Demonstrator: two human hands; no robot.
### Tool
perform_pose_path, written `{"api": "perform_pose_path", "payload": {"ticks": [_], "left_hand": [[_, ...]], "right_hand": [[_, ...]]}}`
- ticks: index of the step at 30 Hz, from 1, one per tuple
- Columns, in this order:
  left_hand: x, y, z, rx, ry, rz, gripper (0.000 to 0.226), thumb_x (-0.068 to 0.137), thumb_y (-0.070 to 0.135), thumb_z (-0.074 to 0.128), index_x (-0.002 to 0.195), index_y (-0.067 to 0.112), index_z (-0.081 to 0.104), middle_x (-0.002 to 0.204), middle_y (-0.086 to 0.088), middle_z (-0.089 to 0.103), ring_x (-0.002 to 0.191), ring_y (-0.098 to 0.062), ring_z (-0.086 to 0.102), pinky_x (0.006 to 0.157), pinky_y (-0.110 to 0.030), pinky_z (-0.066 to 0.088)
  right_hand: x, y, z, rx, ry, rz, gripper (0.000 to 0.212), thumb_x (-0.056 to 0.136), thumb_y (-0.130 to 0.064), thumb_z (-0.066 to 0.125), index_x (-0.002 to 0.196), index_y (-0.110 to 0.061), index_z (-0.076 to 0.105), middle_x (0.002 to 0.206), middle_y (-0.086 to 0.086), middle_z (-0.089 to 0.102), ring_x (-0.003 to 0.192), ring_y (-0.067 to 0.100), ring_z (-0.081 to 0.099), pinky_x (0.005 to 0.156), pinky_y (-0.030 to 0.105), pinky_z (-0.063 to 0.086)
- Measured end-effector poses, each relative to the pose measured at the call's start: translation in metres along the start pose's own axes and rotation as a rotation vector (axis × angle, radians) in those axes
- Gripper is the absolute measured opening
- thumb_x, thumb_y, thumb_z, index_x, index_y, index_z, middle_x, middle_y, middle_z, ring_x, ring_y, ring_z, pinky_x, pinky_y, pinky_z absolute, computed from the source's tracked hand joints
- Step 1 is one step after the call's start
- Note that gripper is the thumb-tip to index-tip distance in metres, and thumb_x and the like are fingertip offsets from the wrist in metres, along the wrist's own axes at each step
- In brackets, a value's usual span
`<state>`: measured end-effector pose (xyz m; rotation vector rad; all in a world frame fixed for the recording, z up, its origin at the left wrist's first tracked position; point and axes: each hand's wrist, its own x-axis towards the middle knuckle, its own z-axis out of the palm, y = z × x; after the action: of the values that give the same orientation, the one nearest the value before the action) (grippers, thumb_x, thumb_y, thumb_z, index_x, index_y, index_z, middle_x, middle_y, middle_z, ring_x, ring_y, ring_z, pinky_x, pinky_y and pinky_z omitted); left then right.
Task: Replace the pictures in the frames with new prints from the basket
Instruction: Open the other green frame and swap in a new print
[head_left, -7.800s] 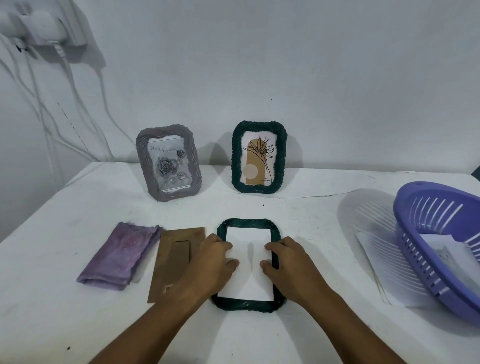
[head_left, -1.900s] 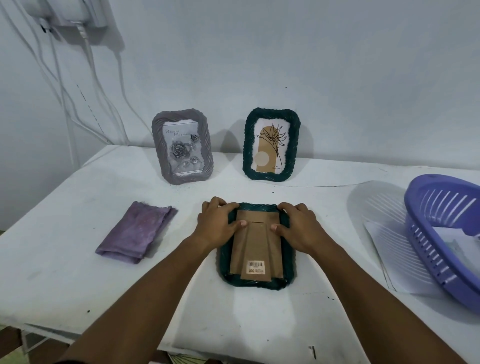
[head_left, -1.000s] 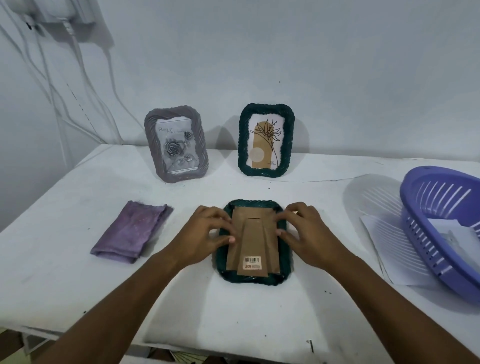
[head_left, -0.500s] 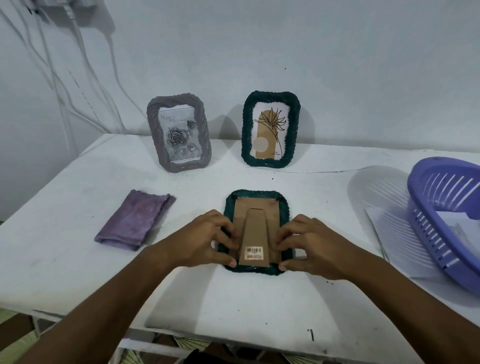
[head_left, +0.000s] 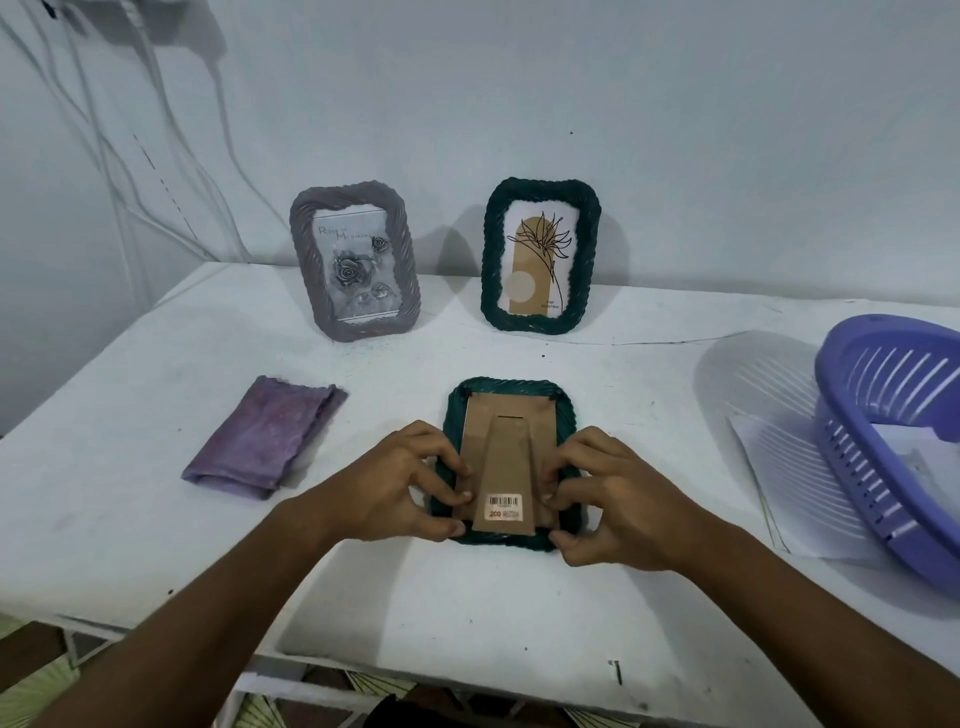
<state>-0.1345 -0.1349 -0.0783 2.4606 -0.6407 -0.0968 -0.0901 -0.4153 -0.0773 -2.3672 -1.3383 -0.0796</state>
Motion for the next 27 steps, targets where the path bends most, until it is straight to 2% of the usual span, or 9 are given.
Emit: {"api": "perform_pose_path", "payload": {"ticks": [7, 14, 19, 24, 27], "left_hand": [[-0.001, -0.003, 0.005, -0.018, 0.074, 0.047, 0.042, 0.071, 0.065, 0.064, 0.088, 0.028, 0.078, 0.105, 0.019, 0.062, 0.110, -0.004, 0.046, 0.088, -0.024, 0.043], [-0.003, -0.004, 0.014, -0.040, 0.171, 0.058, 0.022, 0.076, 0.044, 0.071, 0.086, 0.027, 0.078, 0.102, 0.014, 0.067, 0.107, -0.006, 0.049, 0.088, -0.019, 0.041], [-0.004, -0.005, 0.015, -0.049, 0.173, 0.066, 0.028, 0.080, 0.050, 0.065, 0.087, 0.026, 0.079, 0.103, 0.013, 0.067, 0.107, -0.007, 0.049, 0.089, -0.021, 0.042], [-0.003, -0.003, 0.012, -0.052, 0.166, 0.027, 0.038, 0.077, 0.061, 0.061, 0.087, 0.028, 0.079, 0.102, 0.017, 0.066, 0.107, -0.005, 0.048, 0.089, -0.017, 0.040], [0.003, 0.003, 0.005, -0.021, 0.156, -0.041, 0.044, 0.073, 0.067, 0.058, 0.087, 0.030, 0.077, 0.094, 0.018, 0.065, 0.103, -0.002, 0.047, 0.086, -0.012, 0.035]], "right_hand": [[-0.001, -0.001, 0.008, 0.021, 0.080, -0.005, 0.015, 0.066, -0.034, 0.068, 0.072, -0.020, 0.066, 0.095, -0.009, 0.060, 0.095, 0.016, 0.049, 0.072, 0.033, 0.047], [-0.002, -0.003, 0.017, 0.081, 0.152, 0.012, 0.013, 0.068, -0.028, 0.068, 0.071, -0.018, 0.060, 0.097, -0.007, 0.060, 0.096, 0.018, 0.048, 0.074, 0.033, 0.046], [-0.004, -0.003, 0.019, 0.148, 0.134, 0.058, 0.013, 0.072, -0.028, 0.065, 0.074, -0.020, 0.055, 0.107, -0.011, 0.057, 0.104, 0.014, 0.044, 0.080, 0.027, 0.044], [-0.010, 0.001, 0.017, 0.333, 0.112, 0.208, 0.007, 0.079, -0.033, 0.067, 0.081, -0.028, 0.062, 0.119, -0.016, 0.048, 0.119, 0.009, 0.037, 0.094, 0.015, 0.032], [-0.006, 0.002, 0.014, 0.374, 0.200, 0.397, 0.010, 0.086, -0.032, 0.065, 0.094, -0.037, 0.061, 0.117, -0.017, 0.045, 0.116, 0.002, 0.036, 0.090, 0.008, 0.030]]}}
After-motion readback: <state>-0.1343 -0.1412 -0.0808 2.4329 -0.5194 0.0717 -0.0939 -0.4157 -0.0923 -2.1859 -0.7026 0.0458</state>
